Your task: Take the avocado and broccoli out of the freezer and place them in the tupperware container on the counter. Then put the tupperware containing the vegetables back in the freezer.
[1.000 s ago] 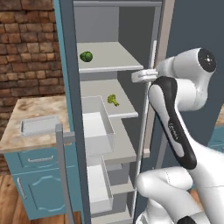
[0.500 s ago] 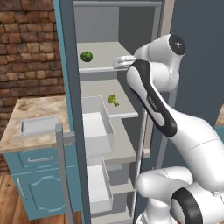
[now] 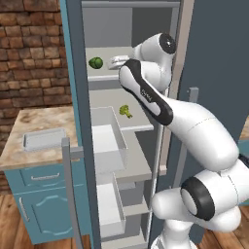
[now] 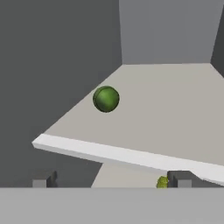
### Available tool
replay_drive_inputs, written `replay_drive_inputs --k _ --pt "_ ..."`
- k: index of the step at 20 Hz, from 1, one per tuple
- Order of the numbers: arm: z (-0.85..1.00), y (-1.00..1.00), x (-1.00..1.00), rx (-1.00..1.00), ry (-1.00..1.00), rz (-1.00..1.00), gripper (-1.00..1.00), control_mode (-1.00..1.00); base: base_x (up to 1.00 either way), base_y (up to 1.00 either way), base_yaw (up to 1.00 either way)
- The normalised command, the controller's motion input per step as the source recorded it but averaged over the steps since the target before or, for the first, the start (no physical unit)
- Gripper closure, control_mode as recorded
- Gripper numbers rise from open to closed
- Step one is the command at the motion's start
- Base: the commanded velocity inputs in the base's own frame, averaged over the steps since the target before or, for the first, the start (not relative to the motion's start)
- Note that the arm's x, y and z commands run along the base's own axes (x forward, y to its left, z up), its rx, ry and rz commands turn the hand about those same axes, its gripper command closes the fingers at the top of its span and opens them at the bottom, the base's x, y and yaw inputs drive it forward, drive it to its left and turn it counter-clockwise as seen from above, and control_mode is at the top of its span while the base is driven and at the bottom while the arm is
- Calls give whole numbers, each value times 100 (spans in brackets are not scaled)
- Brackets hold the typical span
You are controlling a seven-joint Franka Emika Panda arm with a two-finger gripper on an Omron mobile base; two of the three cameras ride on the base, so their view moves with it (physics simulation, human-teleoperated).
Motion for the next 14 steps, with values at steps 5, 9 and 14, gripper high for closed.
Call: replay_drive_inputs --k 5,9,14 --pt "0 42 47 0 2 3 -100 -100 0 0 0" --pt "0 44 43 0 1 2 -100 -100 0 0 0" --pt "0 30 53 0 0 0 -100 -100 0 0 0"
